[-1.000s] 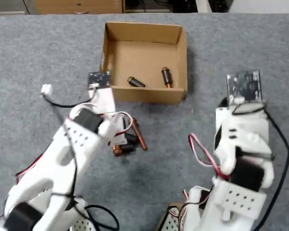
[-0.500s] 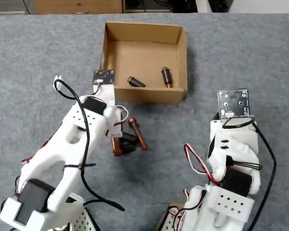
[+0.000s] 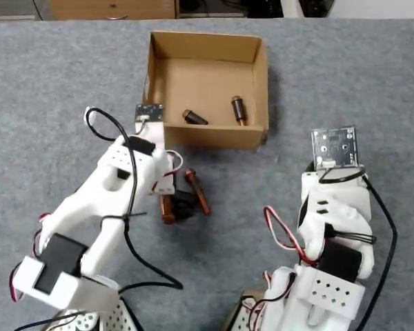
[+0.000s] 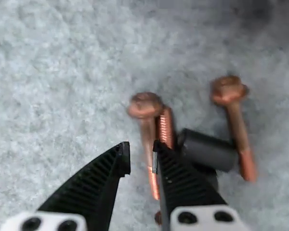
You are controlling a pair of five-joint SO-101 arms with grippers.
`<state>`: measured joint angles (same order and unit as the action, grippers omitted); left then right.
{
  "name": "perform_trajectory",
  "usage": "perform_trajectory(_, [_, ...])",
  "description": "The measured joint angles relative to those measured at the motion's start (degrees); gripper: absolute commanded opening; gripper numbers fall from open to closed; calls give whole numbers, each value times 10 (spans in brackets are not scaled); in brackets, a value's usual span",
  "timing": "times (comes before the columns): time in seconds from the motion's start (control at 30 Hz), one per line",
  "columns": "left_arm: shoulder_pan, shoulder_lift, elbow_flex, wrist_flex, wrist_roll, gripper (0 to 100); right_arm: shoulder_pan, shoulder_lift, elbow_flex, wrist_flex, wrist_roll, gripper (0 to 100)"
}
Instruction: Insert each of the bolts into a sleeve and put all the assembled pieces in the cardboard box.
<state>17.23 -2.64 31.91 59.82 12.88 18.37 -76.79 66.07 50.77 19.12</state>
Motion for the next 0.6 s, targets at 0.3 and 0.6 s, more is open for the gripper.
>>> perform_trajectory(0.3, [-22,46,-23,-2,0,86,0,0,0,-1,0,1])
perform_trajectory(0.6, [-22,46,-55,13,0,86,0,0,0,-2,0,1])
